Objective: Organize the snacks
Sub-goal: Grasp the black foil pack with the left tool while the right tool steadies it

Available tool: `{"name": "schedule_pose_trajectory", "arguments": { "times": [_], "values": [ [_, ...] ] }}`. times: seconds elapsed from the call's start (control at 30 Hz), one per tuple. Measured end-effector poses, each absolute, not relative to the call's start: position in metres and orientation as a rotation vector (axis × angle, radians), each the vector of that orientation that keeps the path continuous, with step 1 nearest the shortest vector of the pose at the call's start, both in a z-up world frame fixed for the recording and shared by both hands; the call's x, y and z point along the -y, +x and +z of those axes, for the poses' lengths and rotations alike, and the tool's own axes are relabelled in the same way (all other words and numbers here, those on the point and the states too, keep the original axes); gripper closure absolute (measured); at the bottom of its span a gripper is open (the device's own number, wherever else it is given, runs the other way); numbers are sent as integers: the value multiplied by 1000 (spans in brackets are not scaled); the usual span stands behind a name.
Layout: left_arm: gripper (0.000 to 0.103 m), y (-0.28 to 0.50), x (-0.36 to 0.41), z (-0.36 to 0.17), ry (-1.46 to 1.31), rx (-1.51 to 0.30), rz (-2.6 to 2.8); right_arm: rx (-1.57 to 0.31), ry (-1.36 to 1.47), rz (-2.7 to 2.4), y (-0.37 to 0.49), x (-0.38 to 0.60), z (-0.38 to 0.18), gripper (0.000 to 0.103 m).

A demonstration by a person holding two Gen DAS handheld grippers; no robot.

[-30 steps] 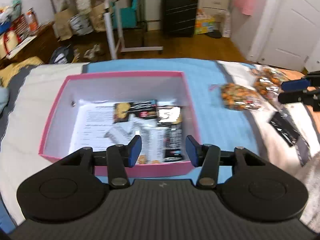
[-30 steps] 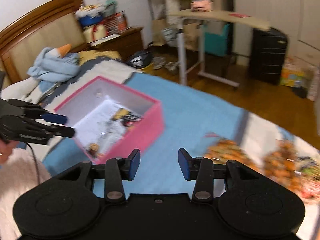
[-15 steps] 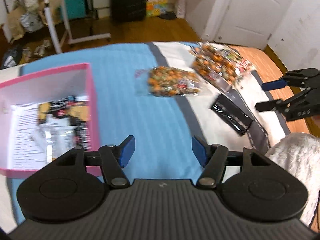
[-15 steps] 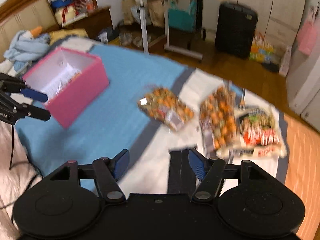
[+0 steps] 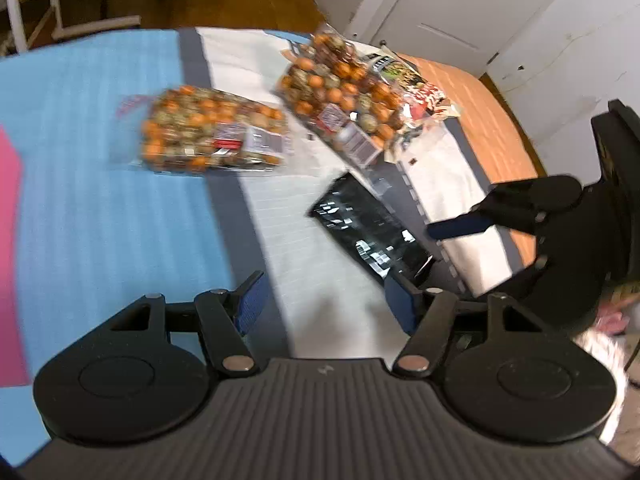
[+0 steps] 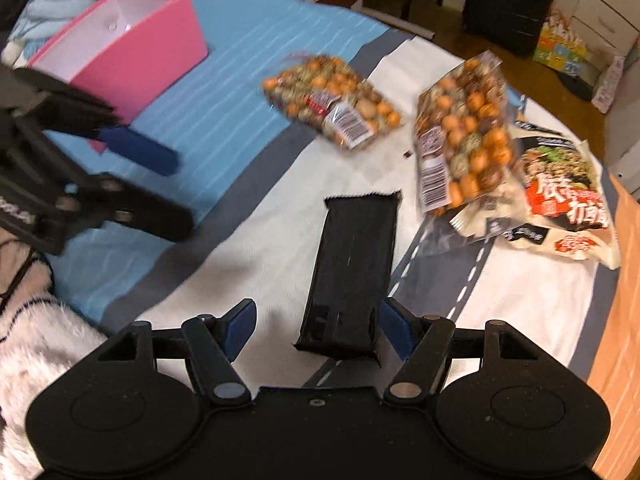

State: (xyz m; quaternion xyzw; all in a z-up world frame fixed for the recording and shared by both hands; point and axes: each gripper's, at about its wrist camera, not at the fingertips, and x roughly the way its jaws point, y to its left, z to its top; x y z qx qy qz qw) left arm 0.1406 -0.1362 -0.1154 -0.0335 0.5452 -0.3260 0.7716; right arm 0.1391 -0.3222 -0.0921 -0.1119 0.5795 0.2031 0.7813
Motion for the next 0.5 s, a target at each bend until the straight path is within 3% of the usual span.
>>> {"name": "schedule_pose_trajectory", "arguments": {
  "times": [0.17,0.3,0.5],
  "values": [
    [42,147,163,-144,-154,-1220,-728,-1260,-289,448,145,325,-104,30],
    [52,151,178,-164,-223,-1263,-755,-1279,-290,462,147,328,-115,31],
    [51,151,190,-187,-265,-1295,-730,-1257,-337,486,142,326,-125,30]
  ]
}}
